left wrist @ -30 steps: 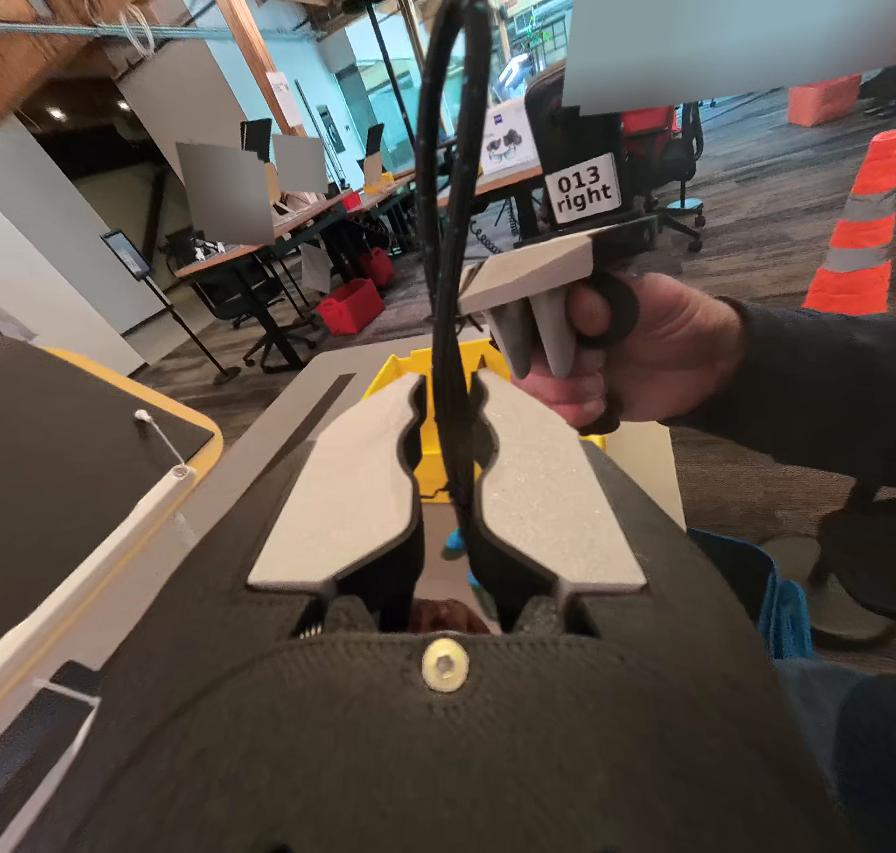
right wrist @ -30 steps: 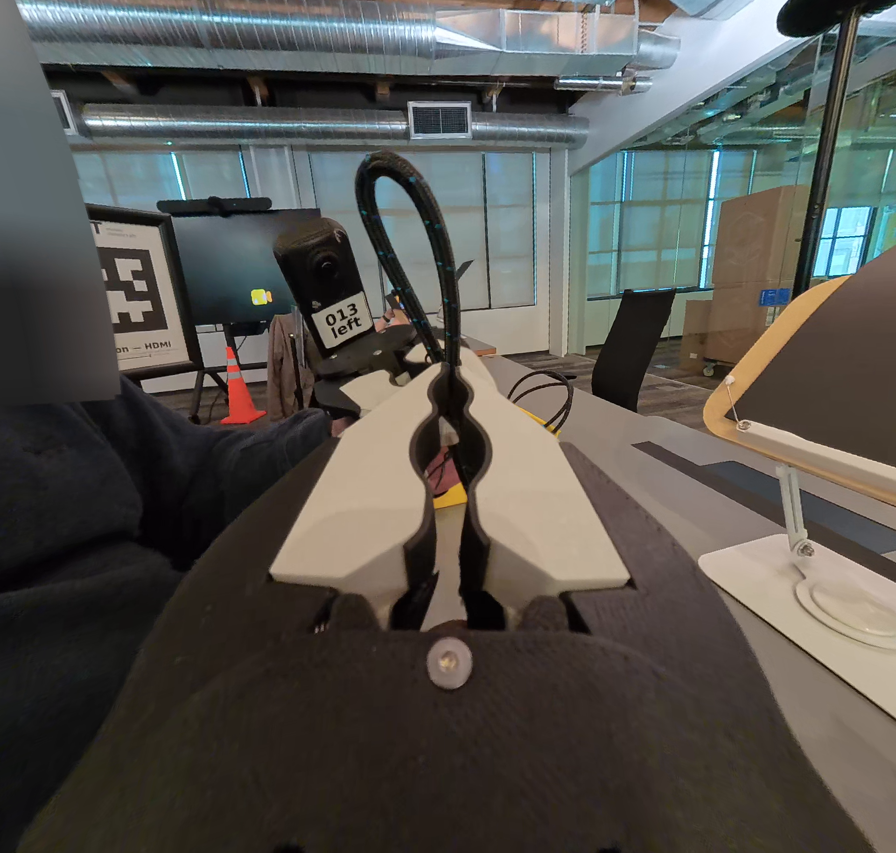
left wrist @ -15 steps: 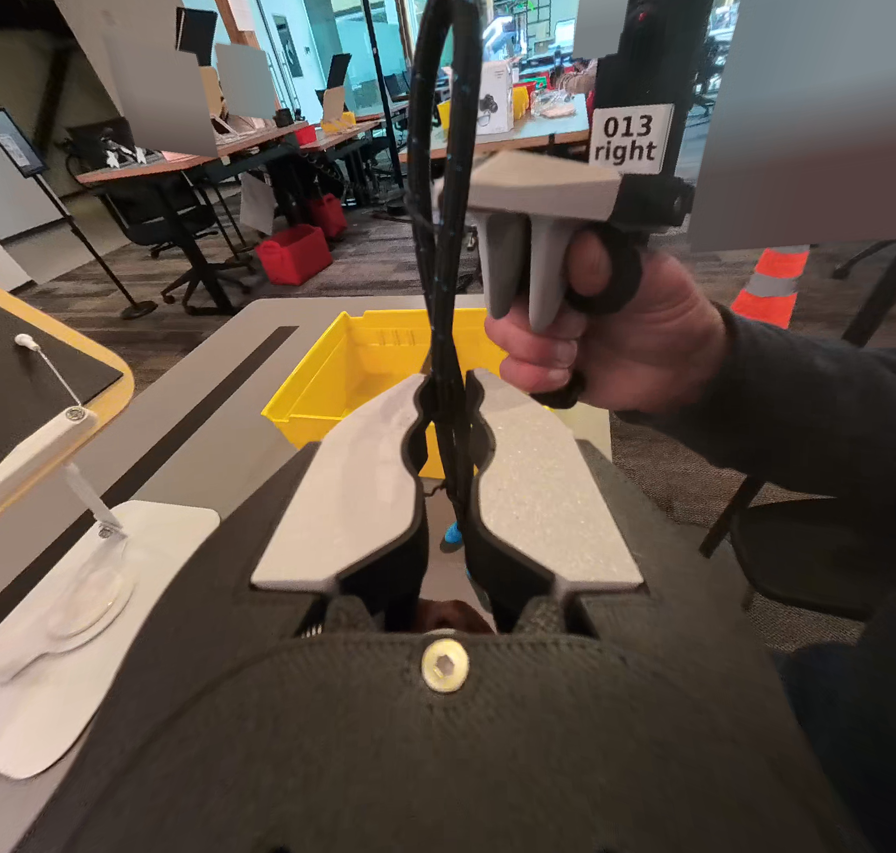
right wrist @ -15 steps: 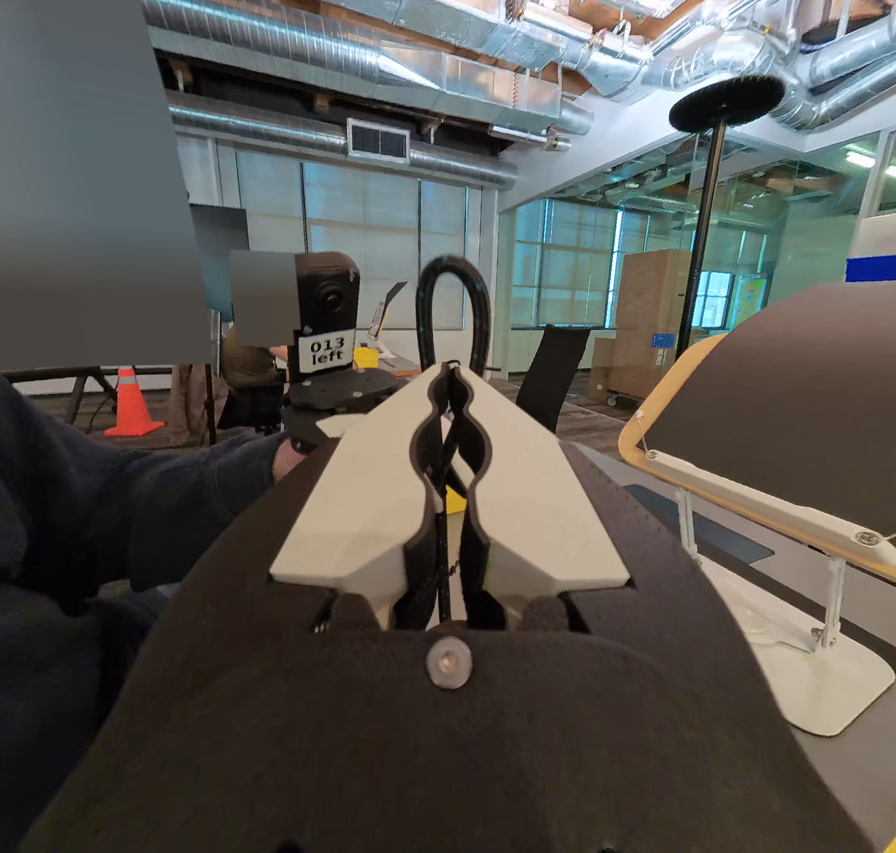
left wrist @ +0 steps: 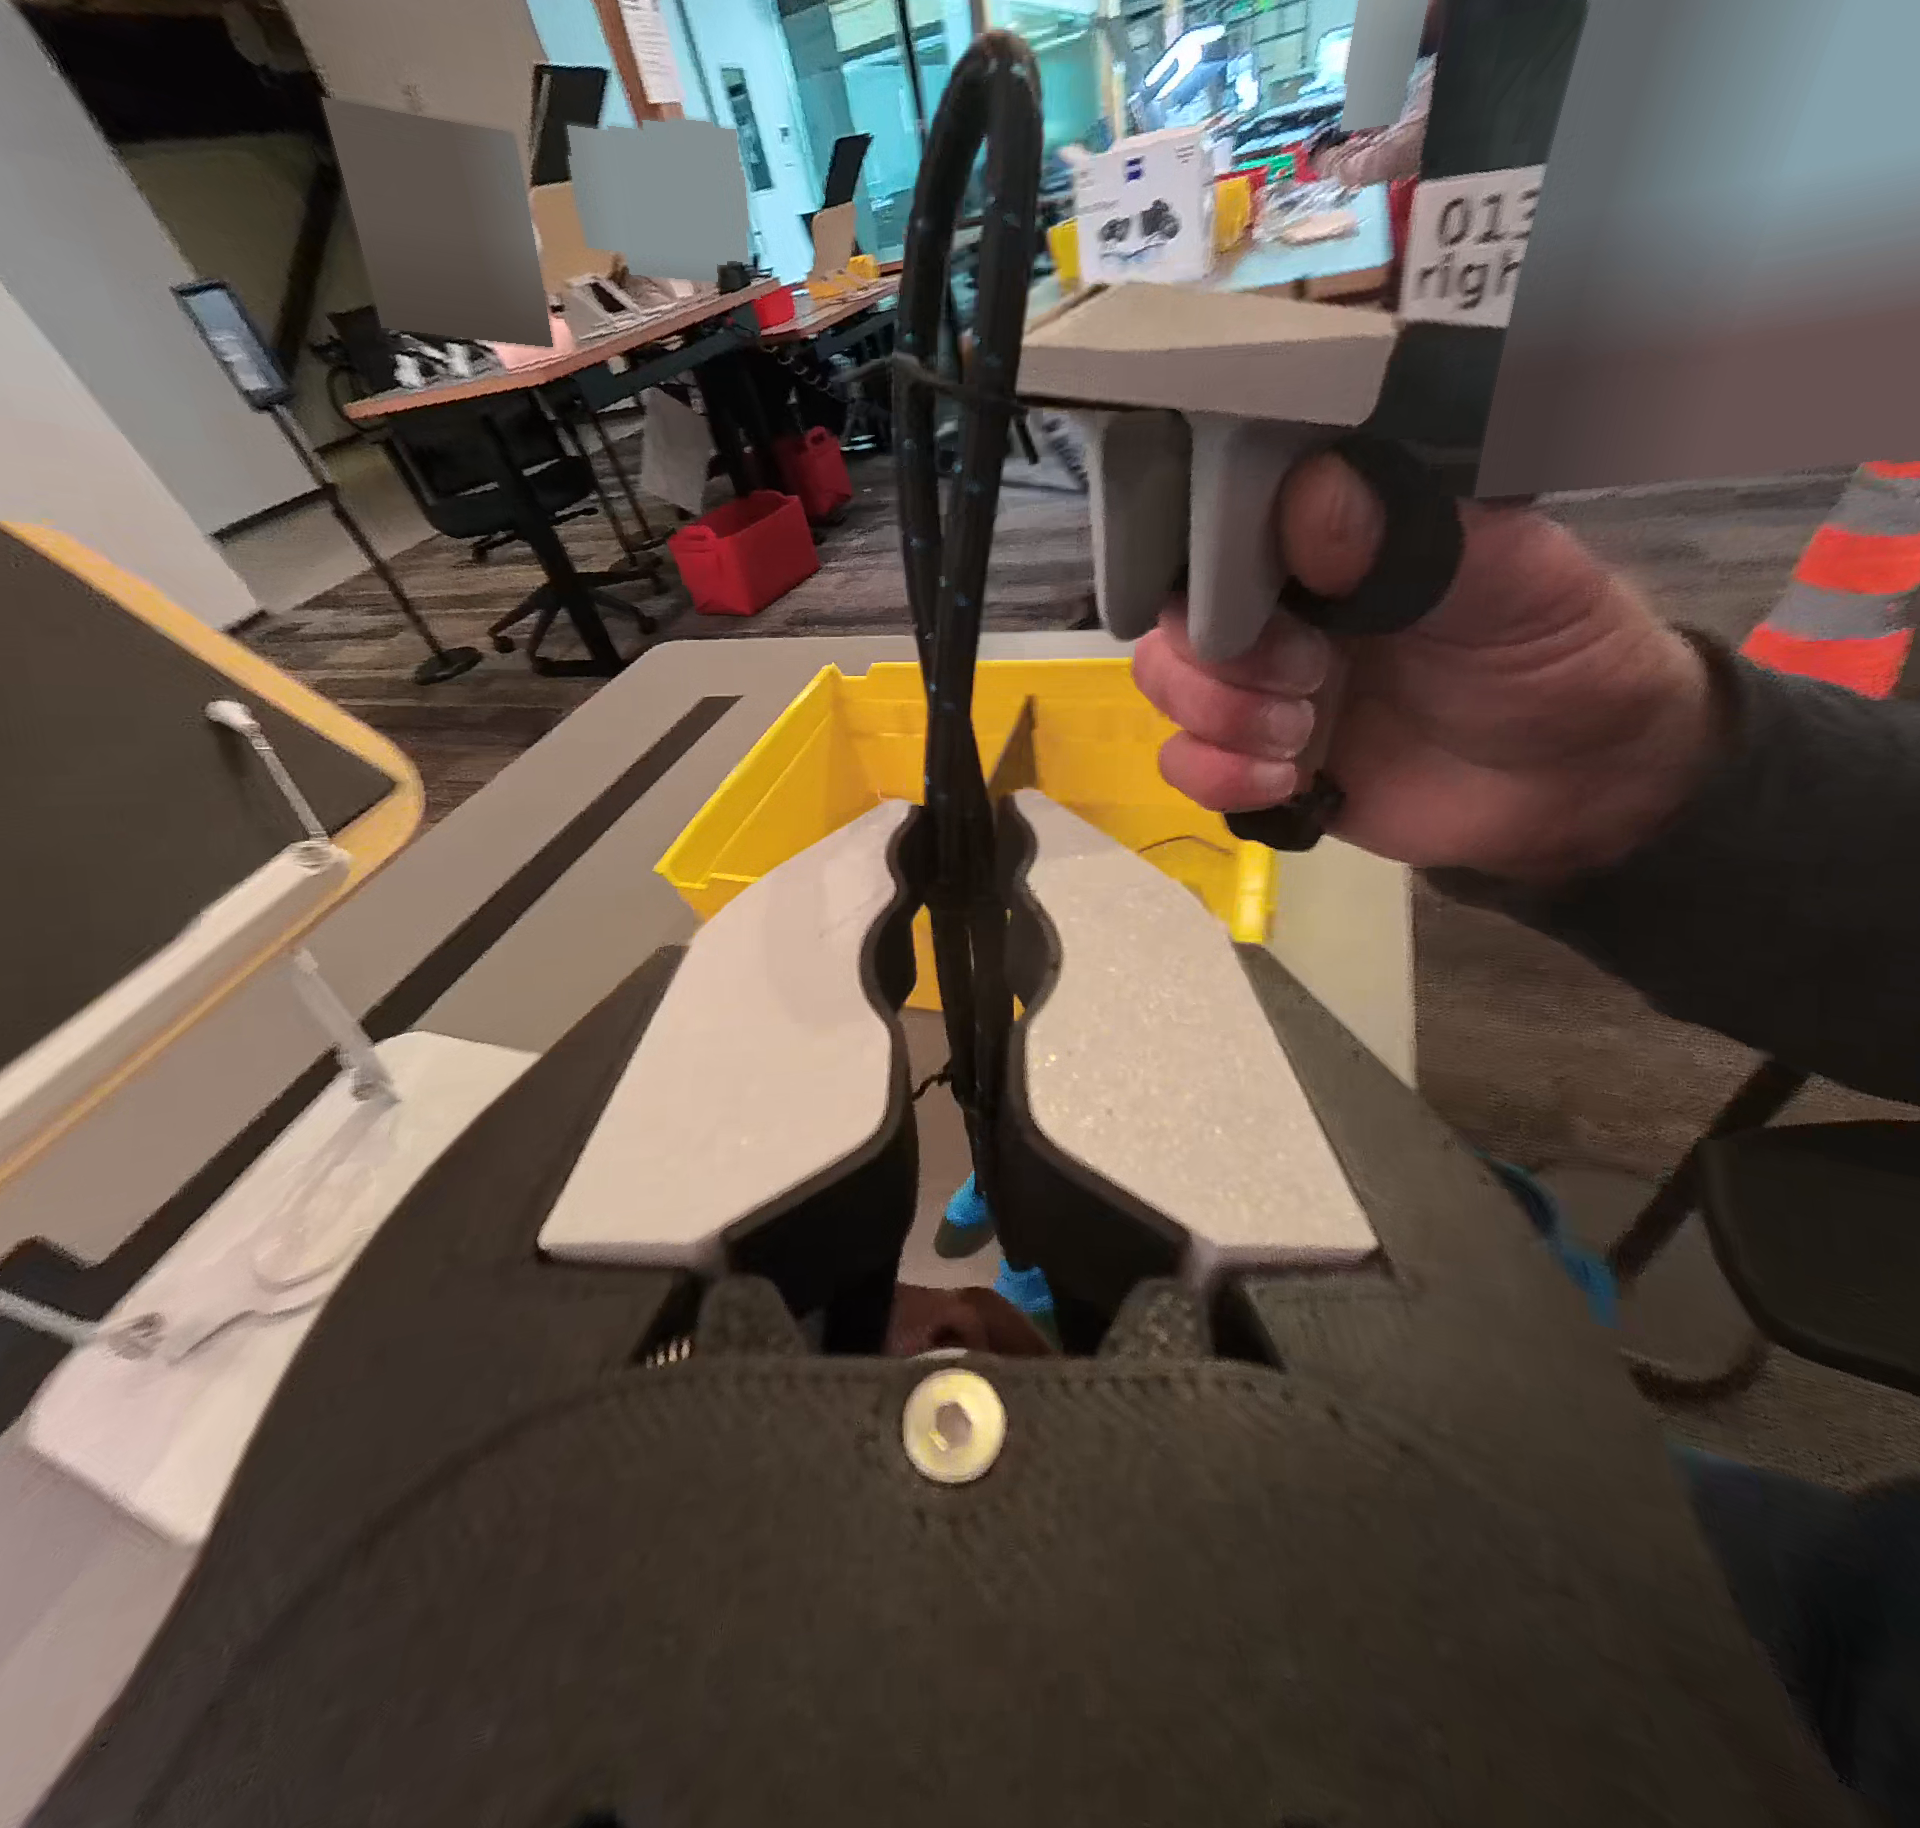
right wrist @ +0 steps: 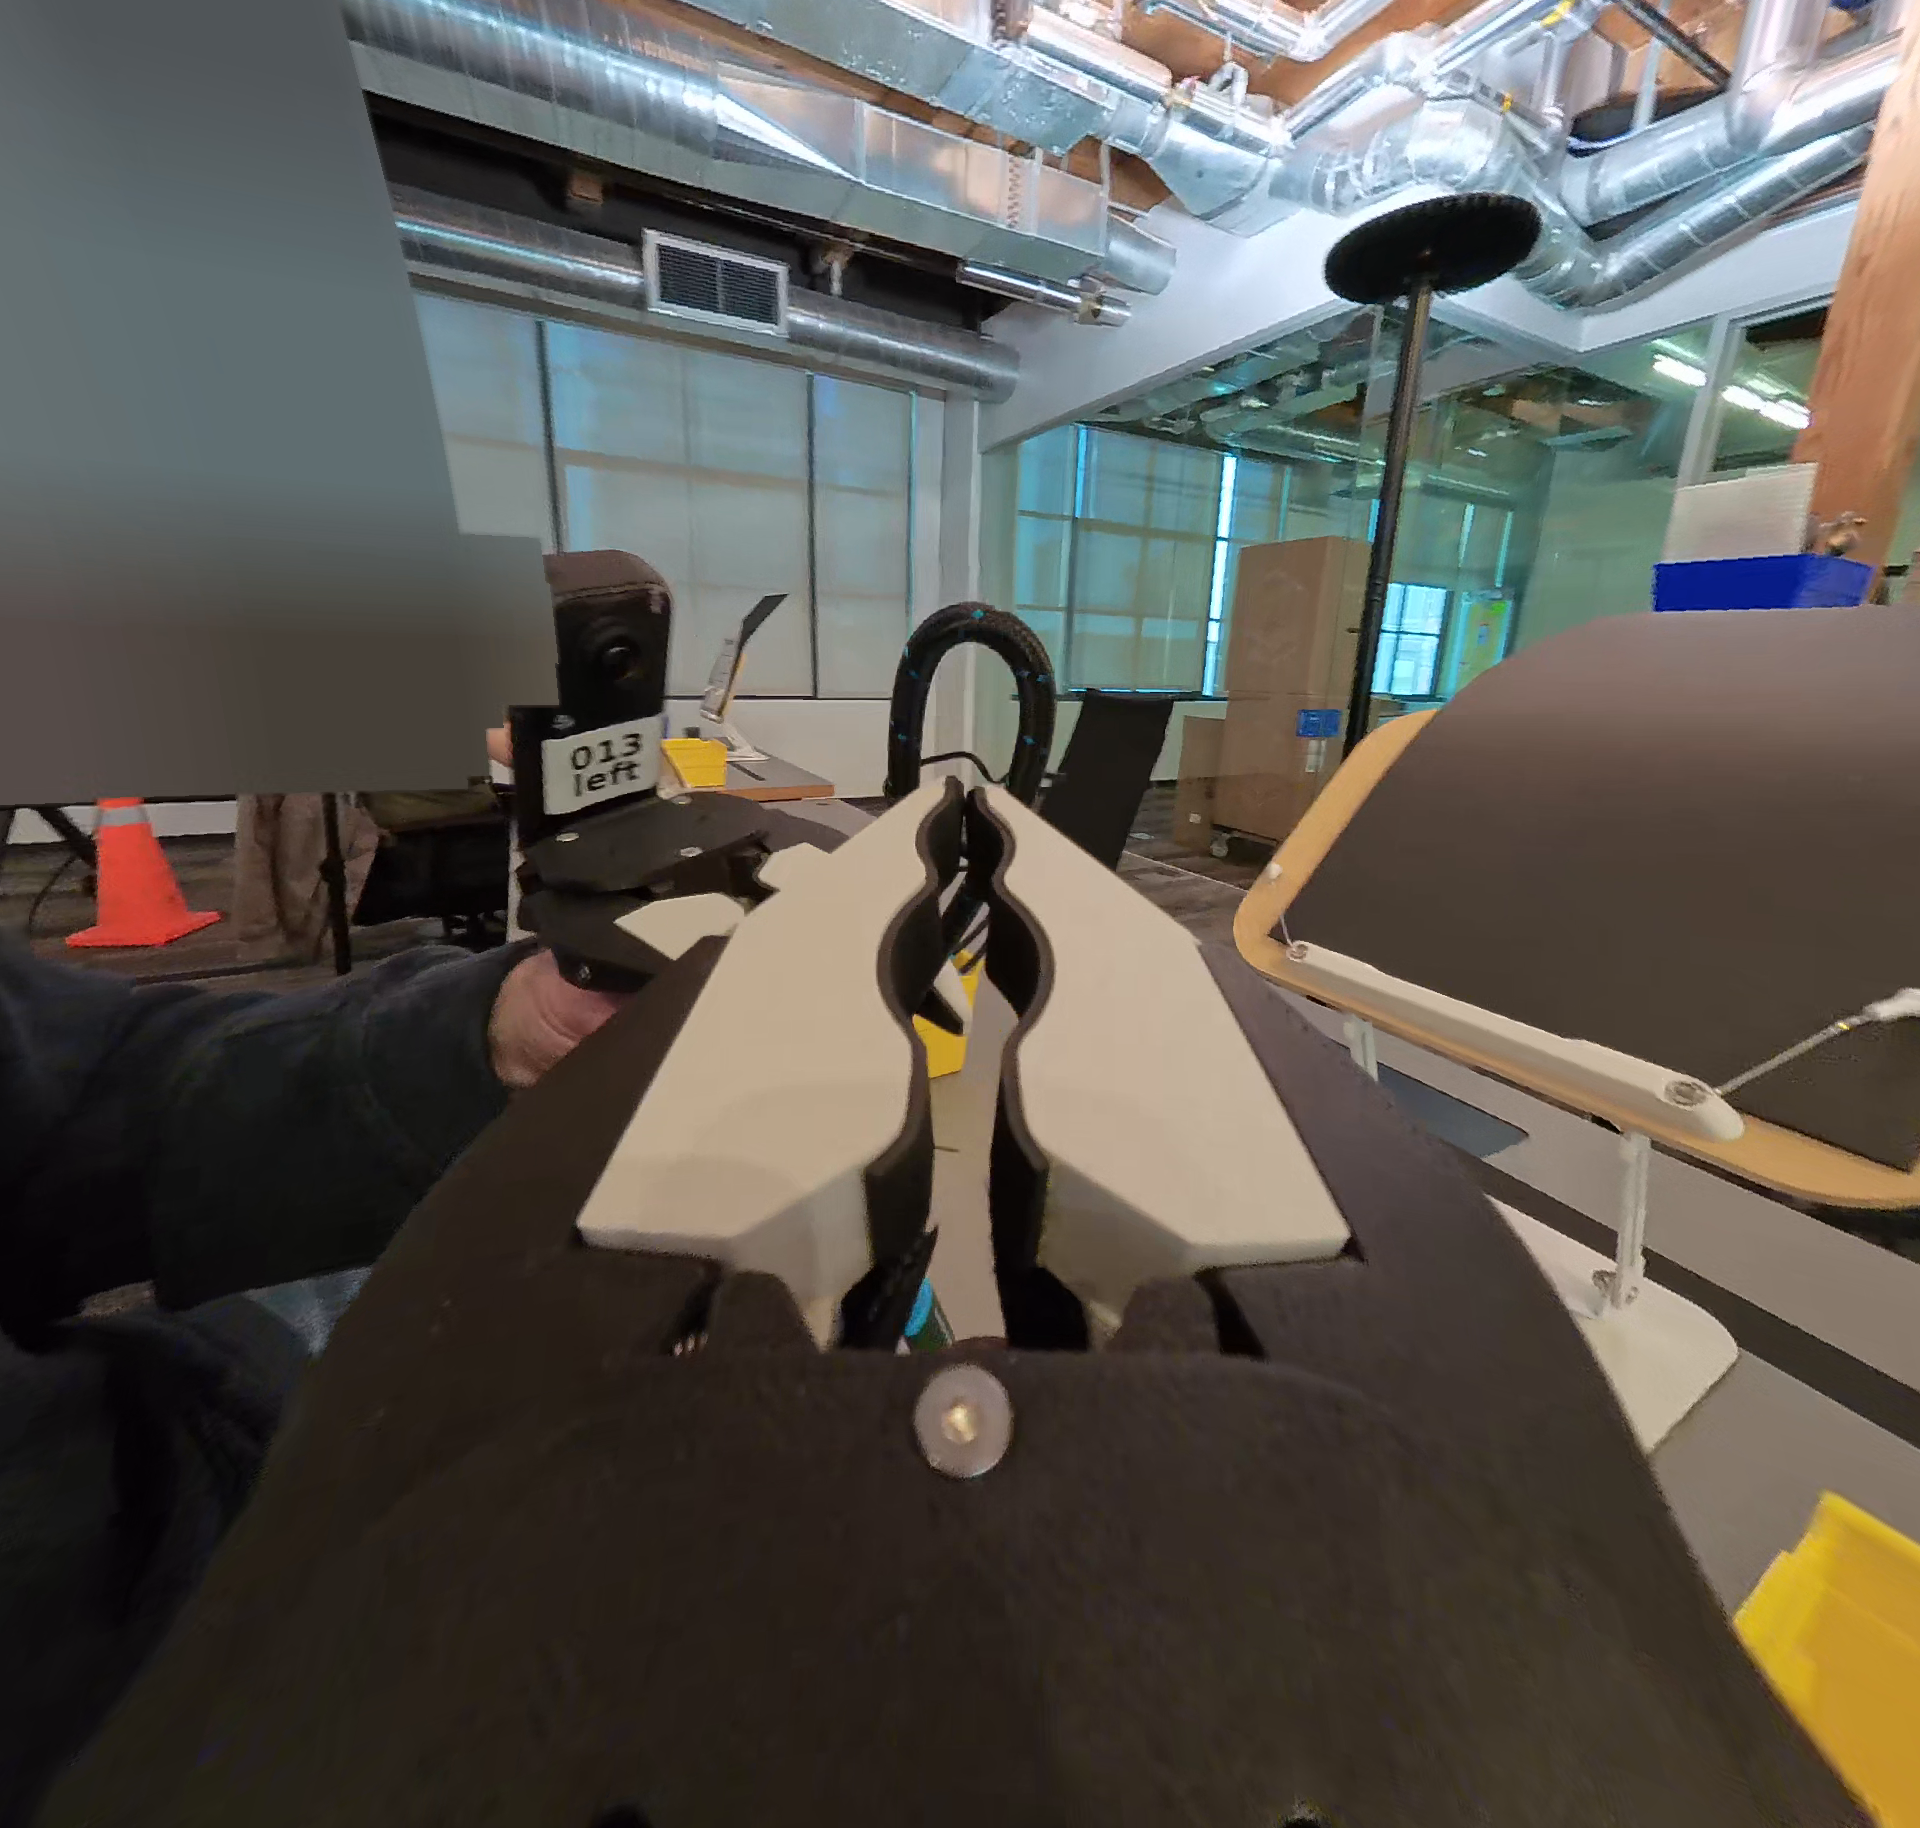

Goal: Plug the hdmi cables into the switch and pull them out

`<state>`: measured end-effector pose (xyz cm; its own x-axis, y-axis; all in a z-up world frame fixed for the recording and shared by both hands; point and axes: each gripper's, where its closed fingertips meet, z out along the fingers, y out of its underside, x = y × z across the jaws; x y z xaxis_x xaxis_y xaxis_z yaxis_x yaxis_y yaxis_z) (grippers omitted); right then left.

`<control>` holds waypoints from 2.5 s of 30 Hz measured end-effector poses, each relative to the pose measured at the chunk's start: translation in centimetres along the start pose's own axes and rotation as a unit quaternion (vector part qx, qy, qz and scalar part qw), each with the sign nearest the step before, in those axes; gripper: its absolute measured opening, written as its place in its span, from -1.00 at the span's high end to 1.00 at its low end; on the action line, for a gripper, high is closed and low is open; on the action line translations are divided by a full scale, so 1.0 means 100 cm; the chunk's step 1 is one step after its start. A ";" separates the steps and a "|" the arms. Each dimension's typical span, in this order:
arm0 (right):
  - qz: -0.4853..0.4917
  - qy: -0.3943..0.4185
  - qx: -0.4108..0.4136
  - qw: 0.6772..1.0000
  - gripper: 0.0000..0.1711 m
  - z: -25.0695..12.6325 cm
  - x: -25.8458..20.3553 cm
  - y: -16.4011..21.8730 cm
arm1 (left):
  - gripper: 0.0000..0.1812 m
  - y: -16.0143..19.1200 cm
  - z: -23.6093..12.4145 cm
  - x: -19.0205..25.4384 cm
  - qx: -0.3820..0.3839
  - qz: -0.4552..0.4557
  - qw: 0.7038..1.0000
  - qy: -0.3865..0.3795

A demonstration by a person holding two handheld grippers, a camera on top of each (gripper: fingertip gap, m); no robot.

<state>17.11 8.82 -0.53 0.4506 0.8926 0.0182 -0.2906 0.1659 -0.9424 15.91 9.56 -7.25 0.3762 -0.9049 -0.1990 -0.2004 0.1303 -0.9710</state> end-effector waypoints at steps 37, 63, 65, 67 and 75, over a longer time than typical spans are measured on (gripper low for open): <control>0.232 -0.032 -0.139 0.962 0.58 0.006 -0.011 0.157 | 0.88 0.117 -0.035 -0.018 -0.286 0.004 0.954 0.089; 0.073 -0.193 -0.122 0.971 0.88 0.029 -0.060 0.134 | 0.88 0.082 -0.062 0.010 -0.234 0.026 0.940 0.249; 0.068 -0.192 -0.122 0.971 0.89 0.028 -0.060 0.133 | 0.88 0.081 -0.063 0.011 -0.241 0.041 0.937 0.249; 0.064 -0.192 -0.119 0.972 0.97 0.026 -0.060 0.131 | 0.88 0.079 -0.063 0.012 -0.244 0.049 0.936 0.250; 0.053 -0.183 -0.106 0.976 0.98 0.024 -0.059 0.125 | 0.88 0.072 -0.061 0.011 -0.250 0.072 0.935 0.240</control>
<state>8.83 6.64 -11.60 0.0837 0.9965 -0.0025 -0.1200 0.0076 -0.9927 9.38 7.01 -13.68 -0.1135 -0.9858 -0.1241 -0.6615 0.1682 -0.7309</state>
